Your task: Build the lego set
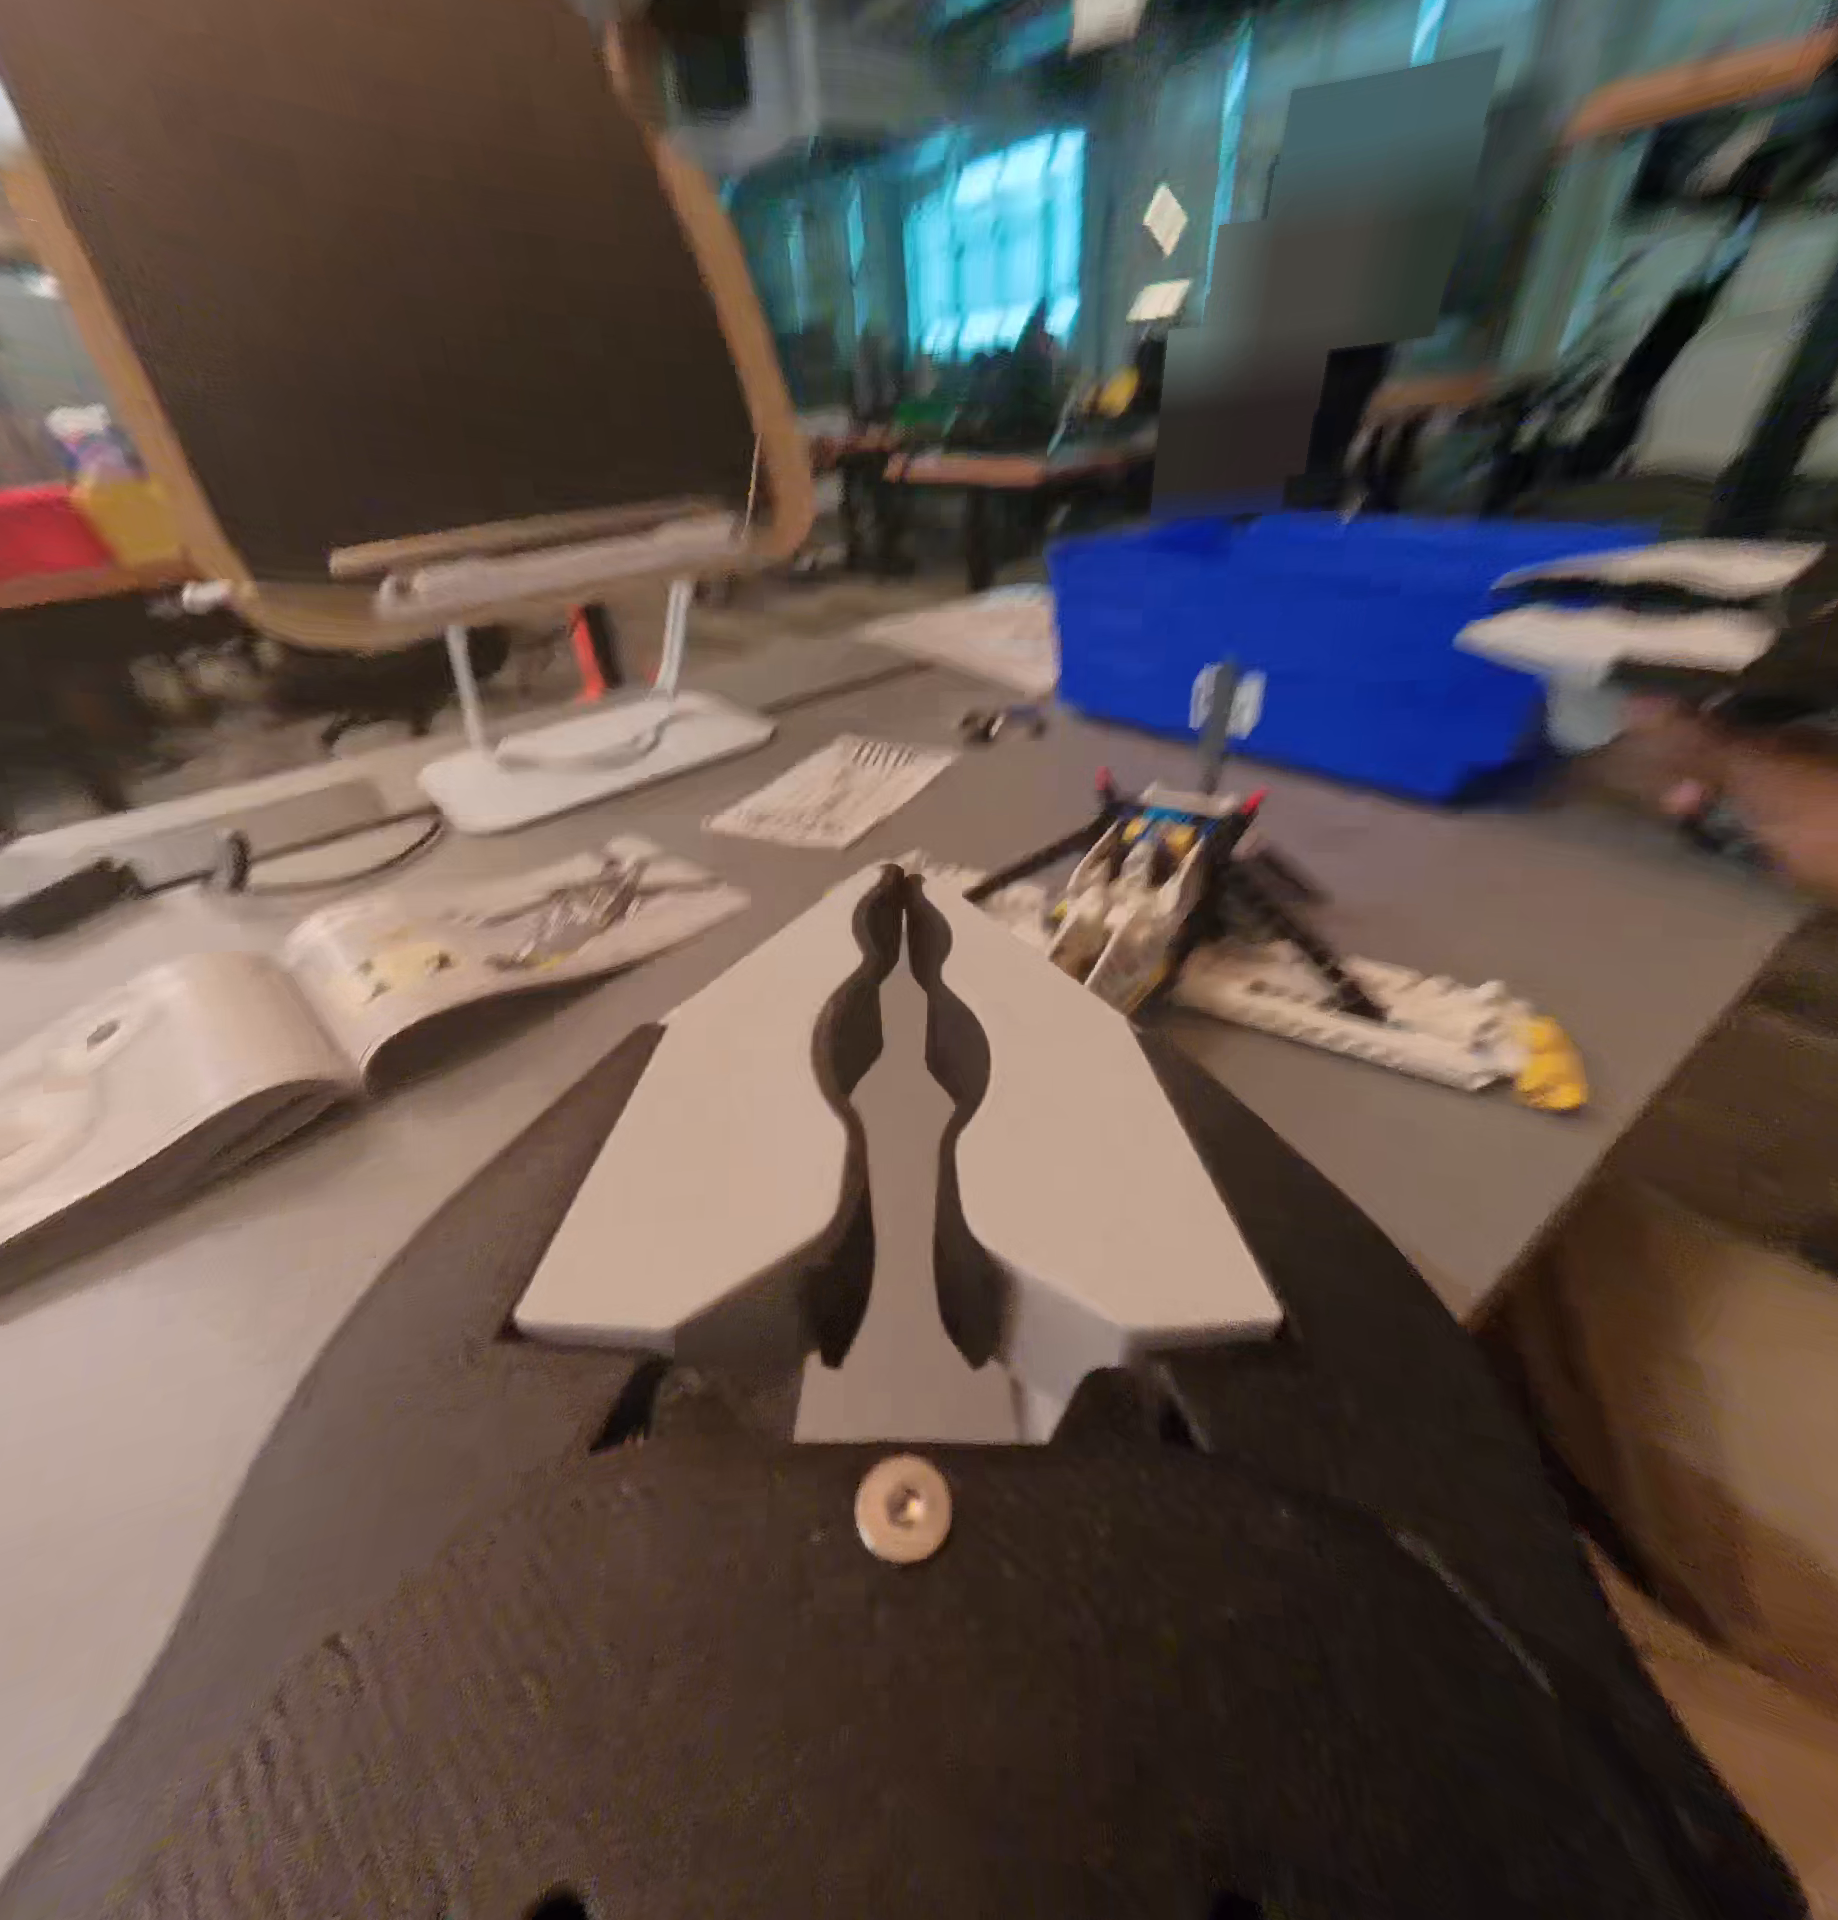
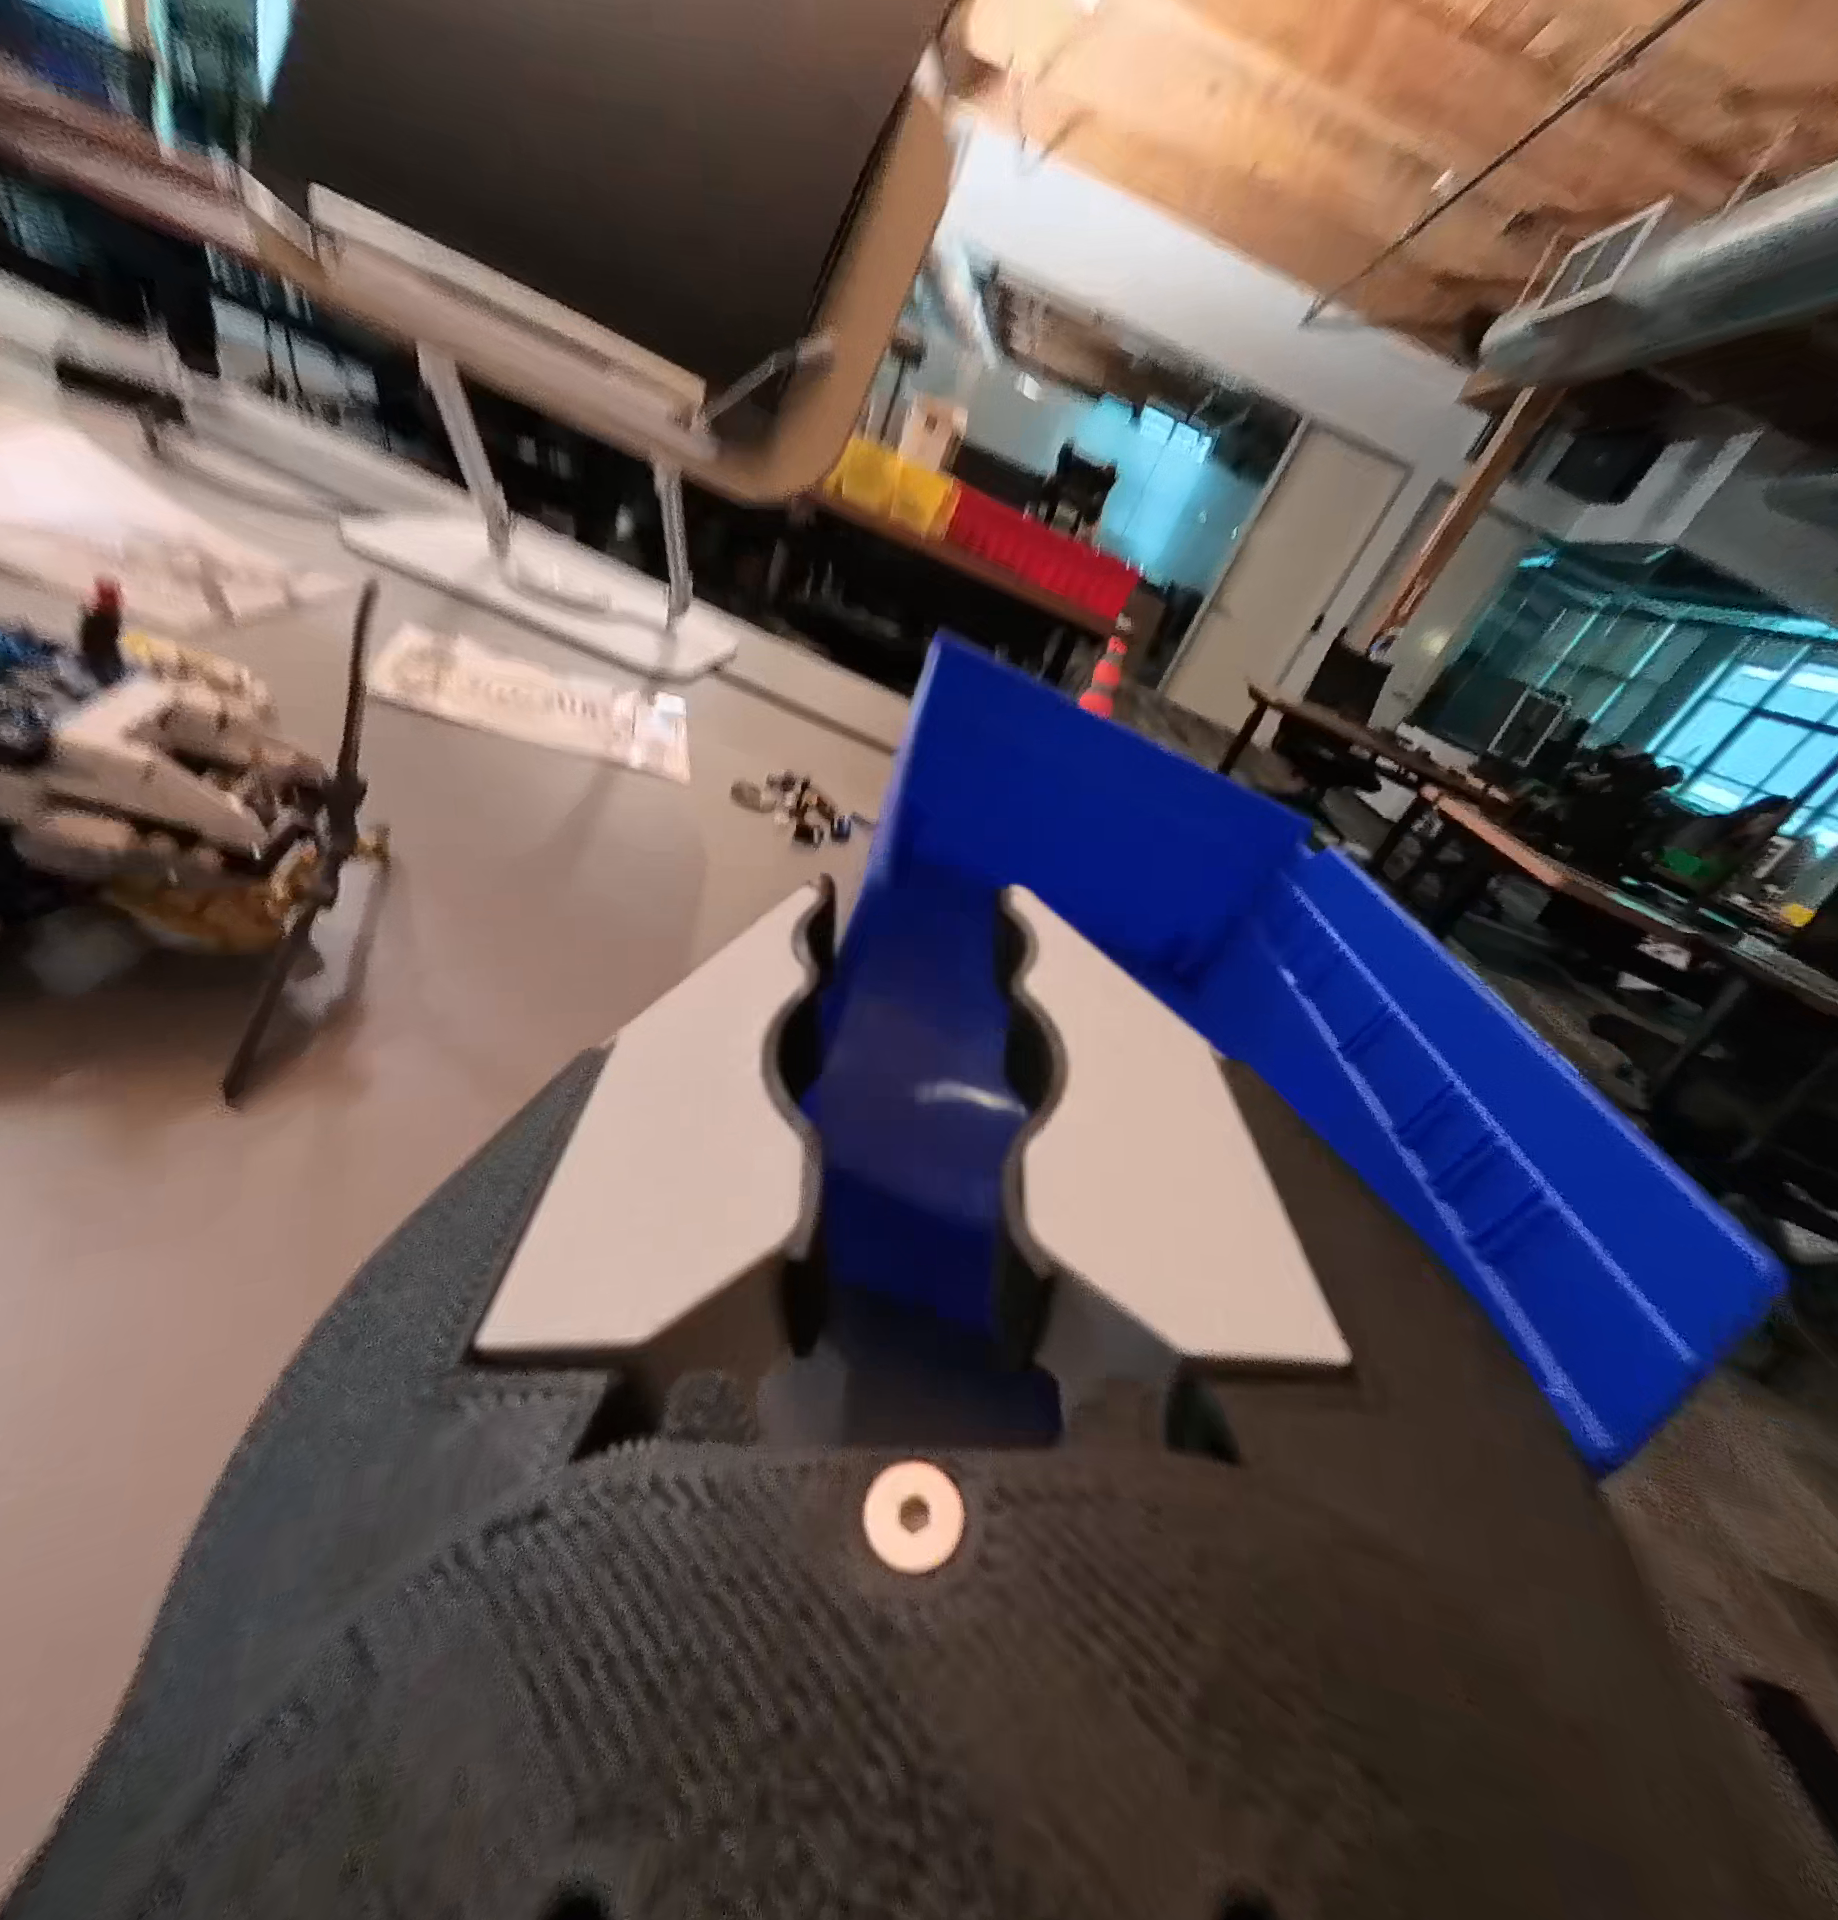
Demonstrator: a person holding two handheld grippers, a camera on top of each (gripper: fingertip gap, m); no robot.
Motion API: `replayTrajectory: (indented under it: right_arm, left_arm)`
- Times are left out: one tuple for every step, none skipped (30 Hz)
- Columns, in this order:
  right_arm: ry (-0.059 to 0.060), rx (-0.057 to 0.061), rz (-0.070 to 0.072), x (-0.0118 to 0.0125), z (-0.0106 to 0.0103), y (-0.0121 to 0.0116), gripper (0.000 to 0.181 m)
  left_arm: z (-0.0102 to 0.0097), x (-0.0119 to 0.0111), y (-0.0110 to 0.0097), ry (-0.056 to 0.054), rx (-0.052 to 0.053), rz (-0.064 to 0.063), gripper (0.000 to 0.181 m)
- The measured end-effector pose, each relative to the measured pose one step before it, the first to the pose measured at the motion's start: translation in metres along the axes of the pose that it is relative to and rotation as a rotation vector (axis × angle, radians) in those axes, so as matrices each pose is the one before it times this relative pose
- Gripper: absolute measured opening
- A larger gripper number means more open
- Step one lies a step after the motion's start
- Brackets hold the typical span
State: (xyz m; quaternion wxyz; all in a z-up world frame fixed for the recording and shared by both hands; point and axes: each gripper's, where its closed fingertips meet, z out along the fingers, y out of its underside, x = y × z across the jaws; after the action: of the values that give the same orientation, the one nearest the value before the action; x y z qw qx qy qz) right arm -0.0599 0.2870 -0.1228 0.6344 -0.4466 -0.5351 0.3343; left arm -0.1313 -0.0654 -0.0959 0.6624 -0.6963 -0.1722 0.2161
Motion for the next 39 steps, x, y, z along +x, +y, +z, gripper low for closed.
replayTrajectory:
  right_arm:
    - [0.0114, 0.0534, 0.0505, 0.00696, -0.00509, -0.00613, 0.037]
    - [0.014, 0.0426, 0.0577, 0.00795, -0.00448, -0.00483, 0.044]
    - [0.0135, 0.0275, 0.0569, 0.00775, -0.0031, -0.00292, 0.048]
    - [0.0205, 0.0234, 0.0501, 0.0081, -0.00267, -0.00255, 0.049]
    - [0.0135, 0.024, 0.0393, 0.00604, -0.00232, -0.00264, 0.051]
    - [0.0054, 0.0217, 0.0266, 0.00346, -0.00209, -0.00263, 0.051]
    - [0.0051, 0.017, 0.0131, 0.00201, -0.00168, -0.00211, 0.051]
    - [0.002, 0.0131, 0.0002, 0.00016, -0.0014, -0.00161, 0.051]
    - [-0.0026, 0.01, -0.0072, -0.00132, -0.00112, -0.0013, 0.051]
    - [-0.0069, 0.0068, -0.0091, -0.00241, -0.00084, -0.00099, 0.05]
    - [-0.0077, 0.0081, -0.0097, -0.00241, -0.00074, -0.0011, 0.049]
    - [-0.0051, 0.0135, -0.004, -0.00115, -0.00041, -0.00154, 0.047]
    - [-0.0127, 0.0293, 0.0031, -0.00127, -0.00133, -0.00538, 0.041]
    - [-0.0202, 0.0524, 0.0128, -0.00167, -0.00201, -0.01041, 0.033]
    - [-0.03, 0.0462, 0.0099, -0.00261, -0.00048, -0.01133, 0.034]
    - [-0.0303, 0.0082, 0.0021, -0.00294, 0.00224, -0.00957, 0.037]
    - [-0.0269, -0.0118, -0.0046, -0.00385, 0.00434, -0.00967, 0.043]
    - [-0.0195, -0.0105, -0.003, -0.00485, 0.00521, -0.01041, 0.043]
    - [-0.008, -0.0152, 0.0065, -0.00571, 0.00585, -0.00841, 0.043]
    - [-0.0121, -0.0244, 0.0151, -0.00862, 0.0063, -0.00483, 0.044]
    - [-0.0263, -0.0308, 0.0239, -0.01269, 0.00671, -0.00177, 0.046]
    - [-0.0452, -0.0313, 0.0238, -0.01713, 0.00695, 0.00024, 0.048]
    - [-0.0586, -0.0194, 0.0177, -0.02029, 0.00714, 0.00044, 0.048]
    - [-0.0587, -0.0034, 0.0102, -0.02053, 0.00777, -0.00041, 0.049]
    - [-0.0468, 0.007, 0.0041, -0.01803, 0.00868, -0.00066, 0.046]
    - [-0.0364, 0.0104, 0.0037, -0.01437, 0.00964, -0.00001, 0.043]
    - [-0.028, 0.007, 0.0108, -0.01003, 0.01025, 0.00044, 0.042]
    - [-0.0248, -0.002, 0.0253, -0.0061, 0.01077, 0.00032, 0.042]
    - [-0.031, -0.0135, 0.0385, -0.0044, 0.01109, -0.00007, 0.043]
    - [-0.0374, -0.0205, 0.0381, -0.00384, 0.01095, -0.00113, 0.047]
    - [-0.0361, -0.0265, 0.0244, -0.00323, 0.01005, -0.00197, 0.052]
    - [-0.0292, -0.0278, 0.0074, -0.00246, 0.00873, -0.00247, 0.054]
    - [-0.0171, -0.0243, -0.0029, -0.00152, 0.00708, -0.00295, 0.055]
    - [-0.0029, -0.0196, -0.0086, -0.00048, 0.00564, -0.00298, 0.056]
    - [0.0065, -0.0126, -0.0112, -0.0007, 0.00434, -0.00265, 0.057]
    - [0.0039, -0.0005, -0.0097, -0.00258, 0.00307, -0.00309, 0.057]
    - [-0.0015, 0.017, -0.0012, -0.00491, 0.0019, -0.00416, 0.056]
    - [-0.0056, 0.0329, 0.0096, -0.00682, 0.0013, -0.00431, 0.054]
    - [-0.0107, 0.0451, 0.0195, -0.0084, 0.00116, -0.00327, 0.05]
  left_arm:
    - [-0.00813, -0.00169, -0.00909, 0.0119, 0.0519, -0.0237, 0.0]
    - [-0.00643, -0.00711, -0.00359, -0.0235, 0.0166, -0.0051, 0.0]
    - [-0.00538, -0.0083, -0.00003, -0.0281, 0.0019, 0.0064, 0.0]
    - [-0.00443, -0.00772, 0.00251, -0.0236, -0.0041, 0.0014, 0.0]
    - [-0.00409, -0.00663, 0.00483, -0.0171, -0.0115, -0.0073, 0.0]
    - [-0.00384, -0.00529, 0.0061, -0.0106, -0.0135, -0.0145, 0.0]
    - [-0.00382, -0.00429, 0.00593, -0.006, -0.0126, -0.0226, 0.0]
    - [-0.00397, -0.00292, 0.0042, 0.002, -0.0065, -0.0227, 0.0]
    - [-0.00408, -0.00329, 0.00197, 0.0, -0.0011, -0.015, 0.0]
    - [-0.00373, -0.00473, 0.00057, -0.0065, -0.0028, -0.0018, 0.0]
    - [-0.00317, -0.0066, -0.0001, -0.0153, -0.0067, 0.0059, 0.0]
    - [-0.00239, -0.00813, -0.00087, -0.0221, -0.0061, 0.0037, 0.0]
    - [-0.00174, -0.00761, -0.00201, -0.0148, -0.0022, -0.0033, 0.0]
    - [-0.00079, -0.00586, -0.00293, -0.0022, -0.0002, -0.0109, 0.0]
    - [0.0001, -0.00462, -0.00344, 0.0059, -0.0011, -0.0187, 0.0]
    - [0.00078, -0.00441, -0.00335, 0.0056, -0.0008, -0.0244, 0.0]
    - [0.00156, -0.00394, -0.00315, 0.0064, 0.0023, -0.026, 0.0]
    - [0.00248, -0.0035, -0.00238, 0.006, 0.0037, -0.0259, 0.0]
    - [0.00334, -0.00261, -0.00094, 0.0063, 0.0016, -0.0261, 0.0]
    - [0.00373, -0.00105, 0.00017, 0.0101, -0.0004, -0.0253, 0.0]
    - [0.00377, 0.00002, 0.0012, 0.0125, -0.0001, -0.0241, 0.0]
    - [0.00329, 0.00071, 0.00211, 0.0123, 0.0004, -0.0201, 0.0]
    - [0.00246, -0.00172, 0.00408, -0.0047, -0.0073, -0.0156, 0.0]
    - [0.00145, -0.007, 0.00533, -0.0398, -0.0153, -0.0134, 0.0]
    - [-0.00005, -0.0077, 0.00358, -0.0431, -0.0088, -0.0045, 0.0]
    - [-0.00147, -0.00658, 0.00042, -0.0334, 0.0044, 0.006, 0.0]
    - [-0.0019, -0.00751, -0.00169, -0.0377, 0.0123, 0.0149, 0.0]
    - [-0.00126, -0.00939, -0.0017, -0.0447, 0.0084, 0.0169, 0.0]
    - [-0.00035, -0.00712, -0.00174, -0.0263, 0.0069, 0.0105, 0.0]
    - [0.0005, -0.0036, -0.00197, -0.0024, 0.0052, -0.0032, 0.0]
    - [0.00118, -0.00115, -0.0018, 0.0099, 0.0015, -0.0166, 0.0]
    - [0.00203, 0.00054, -0.00161, 0.0182, -0.0005, -0.0217, 0.0]
    - [0.00314, 0.00166, -0.0012, 0.0225, -0.0097, -0.0213, 0.0]
    - [0.0035, 0.00143, -0.00064, 0.0176, -0.0176, -0.0166, 0.0]
    - [0.00315, 0.00295, -0.0014, 0.0189, -0.0109, -0.0145, 0.0]
    - [0.00246, 0.00612, -0.00188, 0.03, -0.0072, -0.0172, 0.0]
    - [0.00226, 0.00928, -0.00084, 0.0423, -0.0136, -0.016, 0.0]
    - [0.00212, 0.01087, 0.00136, 0.0468, -0.0242, -0.0058, 0.0]
    - [0.00196, 0.01001, 0.00231, 0.0365, -0.023, 0.0095, 0.0]
